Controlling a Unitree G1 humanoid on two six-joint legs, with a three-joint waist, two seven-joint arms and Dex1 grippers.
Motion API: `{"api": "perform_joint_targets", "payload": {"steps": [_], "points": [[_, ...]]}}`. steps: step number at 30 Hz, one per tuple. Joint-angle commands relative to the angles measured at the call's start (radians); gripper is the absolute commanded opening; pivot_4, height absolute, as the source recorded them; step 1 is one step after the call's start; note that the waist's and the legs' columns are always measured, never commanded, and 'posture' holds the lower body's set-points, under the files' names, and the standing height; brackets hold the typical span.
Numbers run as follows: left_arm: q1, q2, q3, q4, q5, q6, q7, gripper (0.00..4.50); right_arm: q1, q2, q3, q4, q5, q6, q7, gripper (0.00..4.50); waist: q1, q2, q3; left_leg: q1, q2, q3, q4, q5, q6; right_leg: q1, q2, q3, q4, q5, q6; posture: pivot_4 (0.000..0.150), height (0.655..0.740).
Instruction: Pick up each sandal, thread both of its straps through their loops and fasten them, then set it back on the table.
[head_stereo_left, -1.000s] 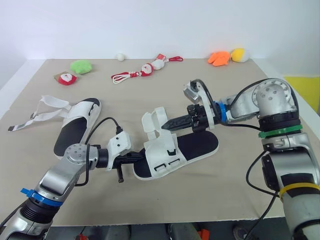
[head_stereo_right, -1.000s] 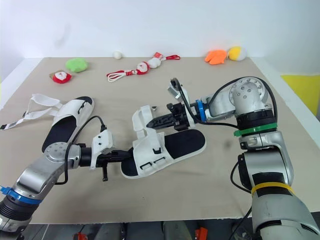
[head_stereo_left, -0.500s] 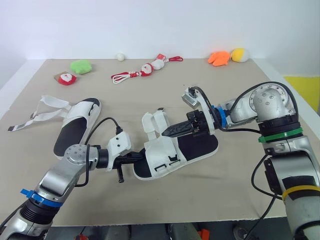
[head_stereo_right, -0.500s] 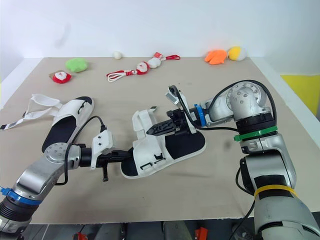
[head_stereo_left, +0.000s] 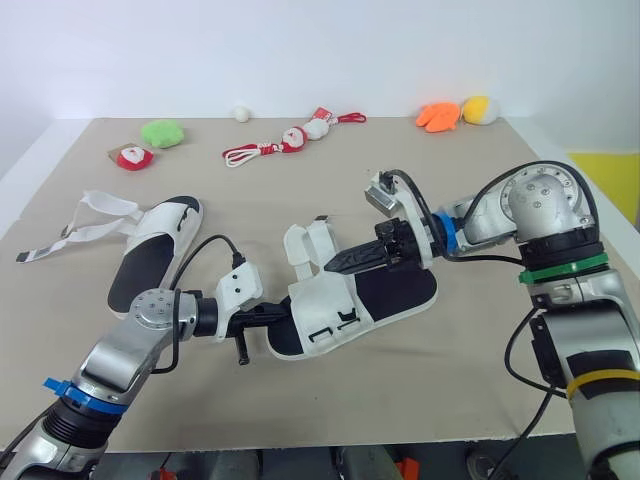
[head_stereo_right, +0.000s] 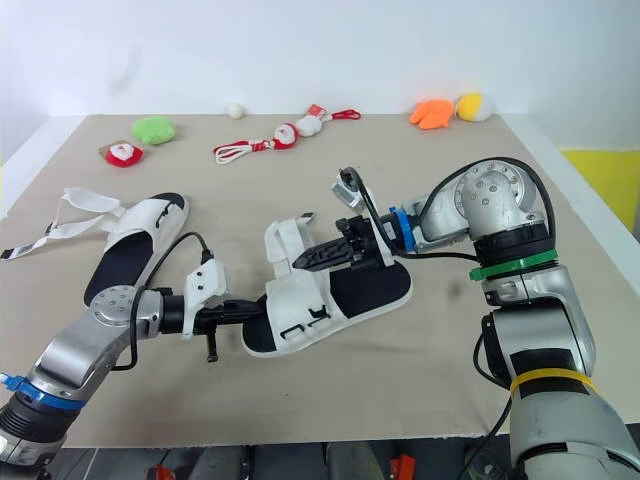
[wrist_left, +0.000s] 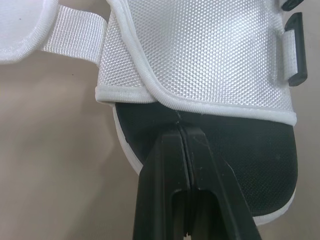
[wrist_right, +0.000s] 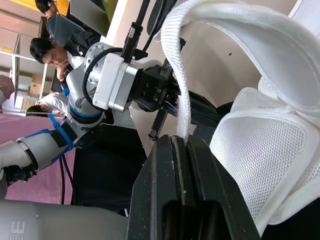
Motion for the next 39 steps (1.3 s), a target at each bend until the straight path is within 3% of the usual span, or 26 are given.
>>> {"api": "perform_joint_targets", "payload": {"steps": [1, 26, 39], "points": [[0.017, -0.002, -0.031, 0.031, 0.032, 0.020, 0.013, 0.00, -0.038, -0.007, -0.023, -0.008, 0.017, 0.002, 0.022, 0.05, 0.000, 0.000, 0.000, 0.000, 0.000, 0.000, 0.000, 0.000, 0.000, 0.000, 0.000, 0.000, 0.000, 0.000, 0.000, 0.150, 0.7400], [0.024, -0.009, -0.031, 0.026, 0.033, 0.022, 0.019, 0.00, 0.053, -0.033, 0.030, -0.144, -0.027, 0.002, 0.039, 0.05, 0.000, 0.000, 0.000, 0.000, 0.000, 0.000, 0.000, 0.000, 0.000, 0.000, 0.000, 0.000, 0.000, 0.000, 0.000, 0.150, 0.7400], [0.022, -0.014, -0.032, 0.028, 0.037, 0.022, 0.021, 0.00, 0.076, -0.006, 0.005, -0.193, -0.205, -0.001, 0.080, 0.05, 0.000, 0.000, 0.000, 0.000, 0.000, 0.000, -0.001, 0.000, 0.000, 0.000, 0.000, 0.000, 0.000, -0.001, 0.000, 0.150, 0.7400]]}}
